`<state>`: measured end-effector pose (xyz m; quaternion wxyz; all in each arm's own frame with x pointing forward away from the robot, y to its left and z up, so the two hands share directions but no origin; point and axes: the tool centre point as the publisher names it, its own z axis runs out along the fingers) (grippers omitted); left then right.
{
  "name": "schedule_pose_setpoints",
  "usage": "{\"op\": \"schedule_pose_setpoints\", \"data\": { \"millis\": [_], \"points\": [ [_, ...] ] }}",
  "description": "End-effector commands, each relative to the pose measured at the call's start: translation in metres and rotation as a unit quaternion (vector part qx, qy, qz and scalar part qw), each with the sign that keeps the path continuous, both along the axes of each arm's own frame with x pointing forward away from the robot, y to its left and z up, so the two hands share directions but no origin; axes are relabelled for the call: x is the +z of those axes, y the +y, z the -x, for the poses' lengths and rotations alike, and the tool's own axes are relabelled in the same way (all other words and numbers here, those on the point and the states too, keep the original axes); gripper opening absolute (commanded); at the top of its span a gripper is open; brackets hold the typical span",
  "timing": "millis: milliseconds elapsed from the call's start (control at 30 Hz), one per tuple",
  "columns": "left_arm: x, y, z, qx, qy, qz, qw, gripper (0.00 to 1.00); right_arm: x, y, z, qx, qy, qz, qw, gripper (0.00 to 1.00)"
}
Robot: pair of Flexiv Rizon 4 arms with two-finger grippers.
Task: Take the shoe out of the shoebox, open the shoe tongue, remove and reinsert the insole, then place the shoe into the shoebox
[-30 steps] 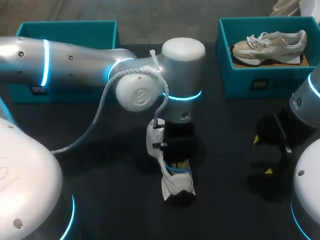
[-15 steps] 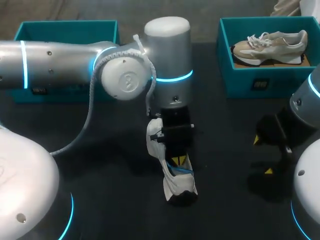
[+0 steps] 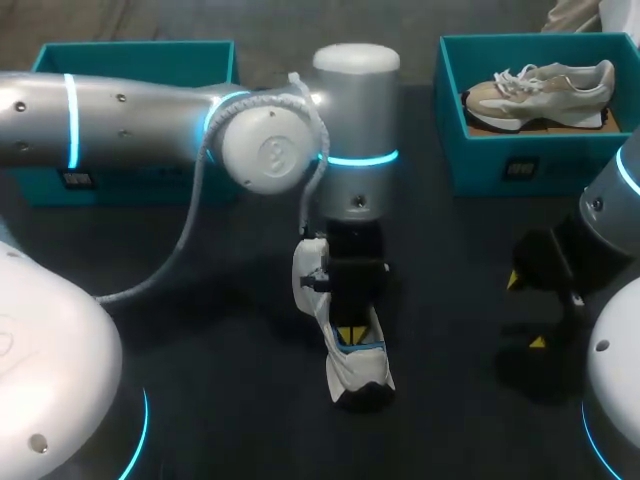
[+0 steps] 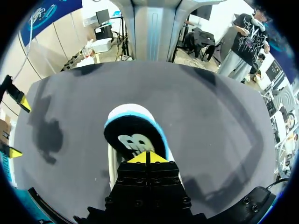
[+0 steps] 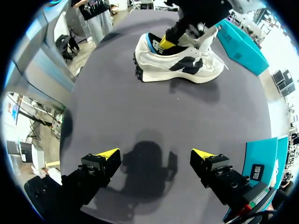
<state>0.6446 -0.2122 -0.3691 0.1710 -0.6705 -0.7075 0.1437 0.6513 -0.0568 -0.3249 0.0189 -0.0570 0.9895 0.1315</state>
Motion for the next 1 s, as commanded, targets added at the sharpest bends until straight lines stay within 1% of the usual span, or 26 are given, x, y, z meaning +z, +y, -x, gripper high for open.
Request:
{"op": "schedule_pose_setpoints", "data": {
  "millis": [33,67,167,233,300,467,667,767,867,900,1000],
  "points": [
    [-0.025,-0.017,0.008,-0.018,-0.002,-0.03,0.999,0.0,-0.001,0.0,0.001,0.0,-0.001,0.001,1.0,1.0],
    [-0.03,-0.017,0.01,-0.021,-0.015,-0.038,0.999,0.0,-0.001,0.0,0.001,0.0,-0.001,0.001,1.0,1.0],
    [-0.042,-0.016,0.011,-0.025,-0.015,-0.046,0.999,0.0,-0.001,0.0,0.001,0.0,-0.001,0.001,1.0,1.0],
    [-0.046,-0.013,0.009,-0.019,-0.014,-0.04,0.999,0.0,-0.001,0.0,0.001,0.0,-0.001,0.001,1.0,1.0],
    [-0.049,-0.009,0.005,-0.014,-0.034,-0.038,0.999,0.0,-0.001,0.0,0.001,0.0,-0.001,0.001,1.0,1.0],
    [-0.053,-0.004,-0.014,0.02,-0.073,-0.032,0.997,0.0,-0.001,0.0,0.001,0.0,-0.001,0.001,1.0,1.0],
    [-0.031,-0.001,-0.036,0.055,-0.108,-0.005,0.993,0.0,-0.001,0.0,0.001,0.0,-0.001,0.001,1.0,1.0],
    [-0.019,0.001,-0.04,0.056,-0.1,0.008,0.993,0.0,-0.001,0.0,0.001,0.0,-0.001,0.001,1.0,1.0],
    [-0.006,0.001,-0.037,0.047,-0.071,0.013,0.996,0.0,-0.001,0.0,0.001,0.0,-0.001,0.001,1.0,1.0],
    [-0.003,0.0,-0.034,0.045,-0.076,0.011,0.996,0.0,-0.001,0.0,0.001,0.0,-0.001,0.001,1.0,1.0],
    [0.008,-0.002,-0.024,0.038,-0.063,0.02,0.997,0.0,-0.001,0.0,0.001,0.0,-0.001,0.001,1.0,1.0]
  ]
}}
